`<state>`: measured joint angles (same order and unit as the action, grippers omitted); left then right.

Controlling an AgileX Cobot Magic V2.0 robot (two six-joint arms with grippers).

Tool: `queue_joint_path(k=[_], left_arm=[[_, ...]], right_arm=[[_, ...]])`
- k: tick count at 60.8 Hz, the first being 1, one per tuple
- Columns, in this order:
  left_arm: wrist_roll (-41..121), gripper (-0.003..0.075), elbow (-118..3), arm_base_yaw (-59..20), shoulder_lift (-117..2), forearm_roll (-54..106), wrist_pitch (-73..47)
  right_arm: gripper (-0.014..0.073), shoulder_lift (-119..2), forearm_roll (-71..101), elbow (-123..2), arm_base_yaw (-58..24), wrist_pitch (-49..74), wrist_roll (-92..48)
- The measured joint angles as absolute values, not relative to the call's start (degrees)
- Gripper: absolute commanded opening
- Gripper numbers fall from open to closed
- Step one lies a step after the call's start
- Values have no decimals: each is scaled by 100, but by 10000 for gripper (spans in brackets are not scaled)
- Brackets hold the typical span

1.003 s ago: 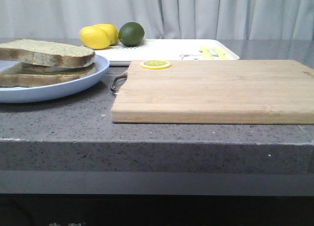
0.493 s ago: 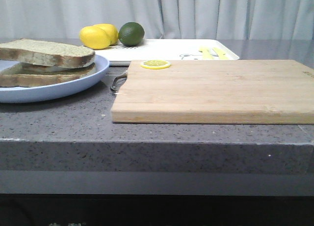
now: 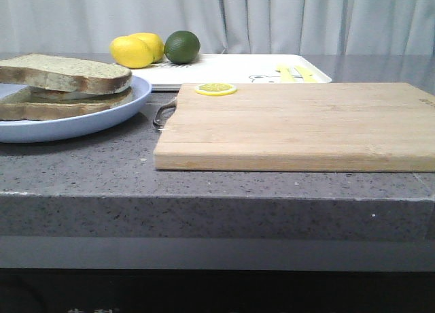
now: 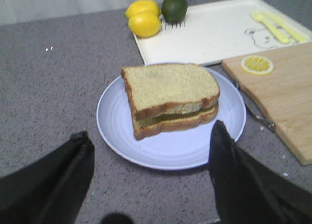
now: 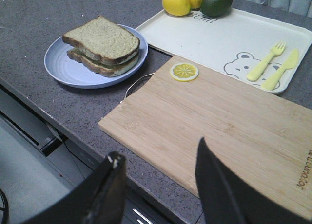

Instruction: Place bread and move sandwich to tray

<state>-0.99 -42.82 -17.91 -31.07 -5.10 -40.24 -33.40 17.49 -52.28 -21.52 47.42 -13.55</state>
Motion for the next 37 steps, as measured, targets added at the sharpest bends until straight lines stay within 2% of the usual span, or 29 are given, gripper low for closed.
queue_joint_path(k=[18, 28, 37], left_arm=[[-99, 491, -5480, -1791, -4577, -643, -5929], [-121, 491, -5816, -1747, -5331, -671, -6439], [-202, 491, -6040, -1252, -5961, -686, -6543]], right_arm=[[363, -3340, 1749, -5228, -2152, 4742, -1355], [363, -3340, 1749, -5228, -2152, 4742, -1355], [363, -3340, 1749, -5228, -2152, 4742, -1355]])
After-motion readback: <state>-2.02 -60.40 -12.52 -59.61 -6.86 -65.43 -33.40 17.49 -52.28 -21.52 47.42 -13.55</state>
